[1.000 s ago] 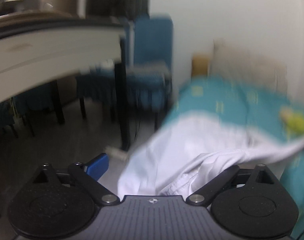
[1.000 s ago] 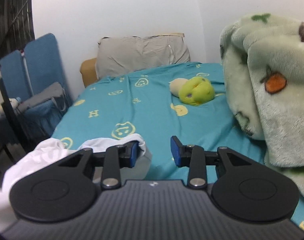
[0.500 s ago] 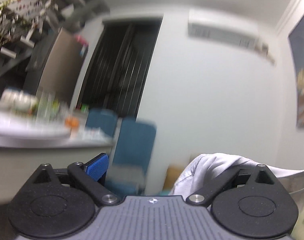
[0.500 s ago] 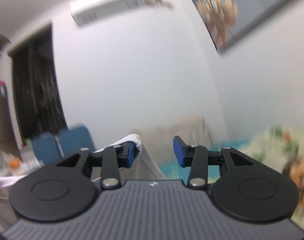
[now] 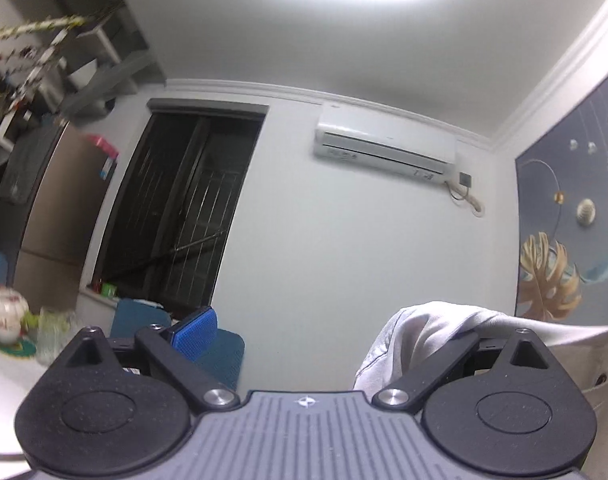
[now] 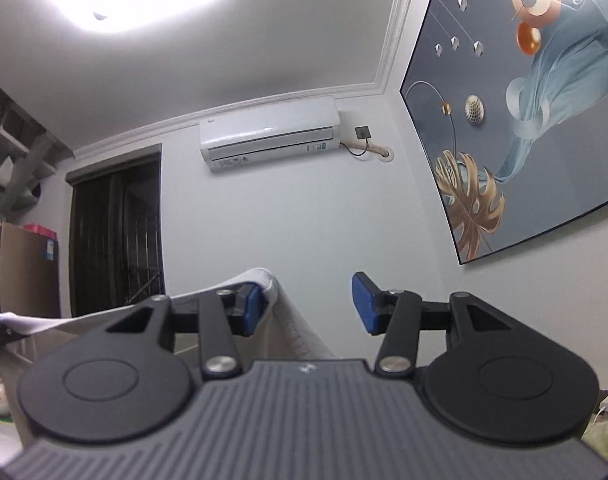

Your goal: Fold clothes

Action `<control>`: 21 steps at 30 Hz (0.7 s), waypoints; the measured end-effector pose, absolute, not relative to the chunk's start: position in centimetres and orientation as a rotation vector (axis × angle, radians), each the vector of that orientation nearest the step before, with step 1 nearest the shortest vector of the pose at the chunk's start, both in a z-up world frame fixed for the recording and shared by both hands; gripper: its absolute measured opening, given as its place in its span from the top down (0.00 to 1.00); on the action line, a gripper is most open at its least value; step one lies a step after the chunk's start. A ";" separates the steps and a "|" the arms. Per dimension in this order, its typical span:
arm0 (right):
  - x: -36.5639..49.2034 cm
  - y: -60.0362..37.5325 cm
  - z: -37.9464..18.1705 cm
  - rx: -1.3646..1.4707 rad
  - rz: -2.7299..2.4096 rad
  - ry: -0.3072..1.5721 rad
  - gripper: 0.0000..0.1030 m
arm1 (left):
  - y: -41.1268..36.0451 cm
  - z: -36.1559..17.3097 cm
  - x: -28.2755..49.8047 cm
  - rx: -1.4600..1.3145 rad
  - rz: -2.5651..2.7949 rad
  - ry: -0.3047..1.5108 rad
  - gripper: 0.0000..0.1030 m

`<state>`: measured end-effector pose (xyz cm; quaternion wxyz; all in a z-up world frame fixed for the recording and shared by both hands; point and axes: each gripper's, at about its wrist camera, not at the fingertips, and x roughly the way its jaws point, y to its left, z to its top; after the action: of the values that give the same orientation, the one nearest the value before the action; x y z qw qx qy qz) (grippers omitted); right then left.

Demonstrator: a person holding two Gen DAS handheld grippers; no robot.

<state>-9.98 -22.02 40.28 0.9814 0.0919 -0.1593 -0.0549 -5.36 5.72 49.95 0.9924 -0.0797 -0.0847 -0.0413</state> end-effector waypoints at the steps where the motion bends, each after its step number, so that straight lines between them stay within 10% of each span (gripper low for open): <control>1: -10.4 -22.2 40.6 0.192 -0.114 -0.310 0.51 | 5.4 50.3 -5.3 -0.150 -0.096 -0.141 0.04; 7: -7.4 -24.2 40.3 0.205 -0.133 -0.200 0.51 | 4.2 49.1 -1.3 -0.111 -0.143 0.023 0.04; 21: 18.6 -29.3 23.0 0.202 -0.193 0.104 0.50 | 2.2 28.1 28.0 -0.151 -0.045 0.211 0.04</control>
<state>18.61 -29.29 23.01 0.9889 0.1005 0.0520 -0.0963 28.01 2.22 28.14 0.9914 -0.0751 0.1052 -0.0223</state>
